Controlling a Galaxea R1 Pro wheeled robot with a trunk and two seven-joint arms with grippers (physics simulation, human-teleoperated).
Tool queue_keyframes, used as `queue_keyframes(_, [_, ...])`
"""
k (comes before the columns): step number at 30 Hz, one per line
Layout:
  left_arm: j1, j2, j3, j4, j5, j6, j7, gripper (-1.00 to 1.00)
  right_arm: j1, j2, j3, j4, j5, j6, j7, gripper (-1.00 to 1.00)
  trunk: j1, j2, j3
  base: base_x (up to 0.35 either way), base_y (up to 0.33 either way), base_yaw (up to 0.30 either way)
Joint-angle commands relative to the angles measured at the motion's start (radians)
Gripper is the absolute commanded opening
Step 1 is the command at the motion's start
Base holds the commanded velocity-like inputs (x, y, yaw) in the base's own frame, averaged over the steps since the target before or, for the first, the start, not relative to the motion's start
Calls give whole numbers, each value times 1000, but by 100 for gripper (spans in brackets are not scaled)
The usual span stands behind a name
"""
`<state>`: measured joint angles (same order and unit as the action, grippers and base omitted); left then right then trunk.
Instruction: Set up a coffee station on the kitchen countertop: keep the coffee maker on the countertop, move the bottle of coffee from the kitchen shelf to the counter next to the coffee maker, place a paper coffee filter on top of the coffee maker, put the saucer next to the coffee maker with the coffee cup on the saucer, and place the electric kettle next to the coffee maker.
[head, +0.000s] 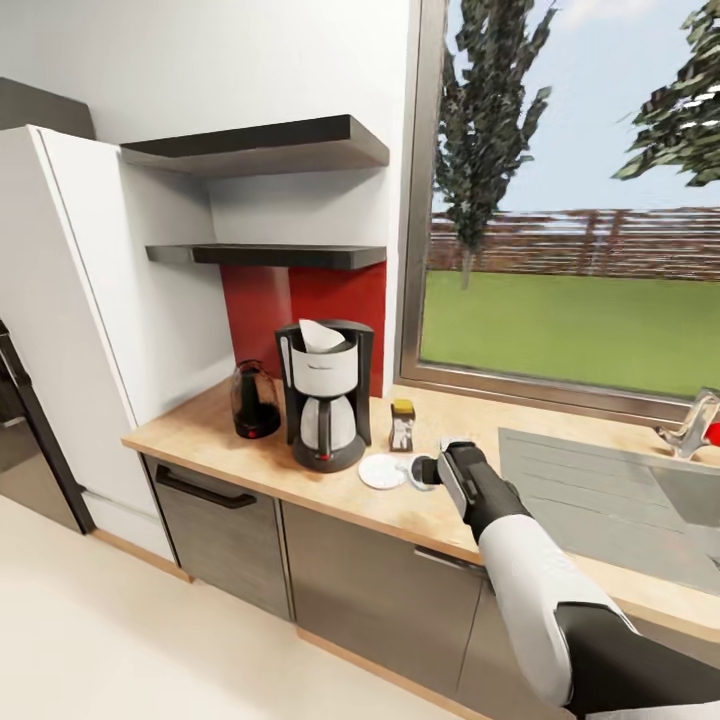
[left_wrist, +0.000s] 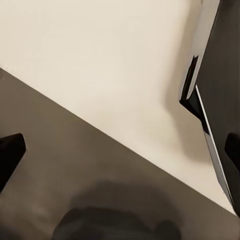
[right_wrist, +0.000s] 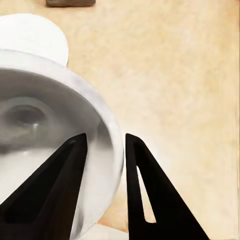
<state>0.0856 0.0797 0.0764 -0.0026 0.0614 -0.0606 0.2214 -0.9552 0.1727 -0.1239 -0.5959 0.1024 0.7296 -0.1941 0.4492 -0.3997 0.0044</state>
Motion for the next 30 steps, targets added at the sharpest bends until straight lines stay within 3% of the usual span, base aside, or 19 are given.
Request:
queue_keyframes(1, [0, 0, 7, 0, 7, -5, -1, 100, 0, 2, -27, 0, 4, 4, -2, -100, 1, 0, 0, 250, 151, 0])
queue_keyframes(5, [-1, -1, 7, 0, 7, -7, -1, 100, 0, 2, -100, 20, 5, 4, -14, -100, 1, 0, 0, 276, 169, 0])
queue_keyframes(8, [-1, -1, 6, 0, 5, -7, 0, 100, -1, 2, -121, 65, 5, 4, -17, -100, 1, 0, 0, 280, 177, 0])
queue_keyframes(12, [-3, -1, 6, 0, 4, -7, 0, 100, -1, 2, -128, 80, 4, 44, -18, -100, 1, 0, 0, 158, 101, 0])
queue_keyframes(16, [-3, -2, 4, -1, 2, -7, -2, 100, -1, 2, -129, 65, -53, 182, -20, -100, 1, 0, 0, 20, 12, 0])
queue_keyframes(22, [-1, -2, -3, -7, 2, -10, -3, 100, -1, 2, -132, 70, -55, 172, -13, -100, 1, 0, 0, 5, 0, 0])
queue_keyframes(30, [-1, 0, -3, -7, 1, -10, -4, 100, -1, 2, -132, 60, -92, 176, -19, -100, 1, 0, 0, 170, 0, 0])
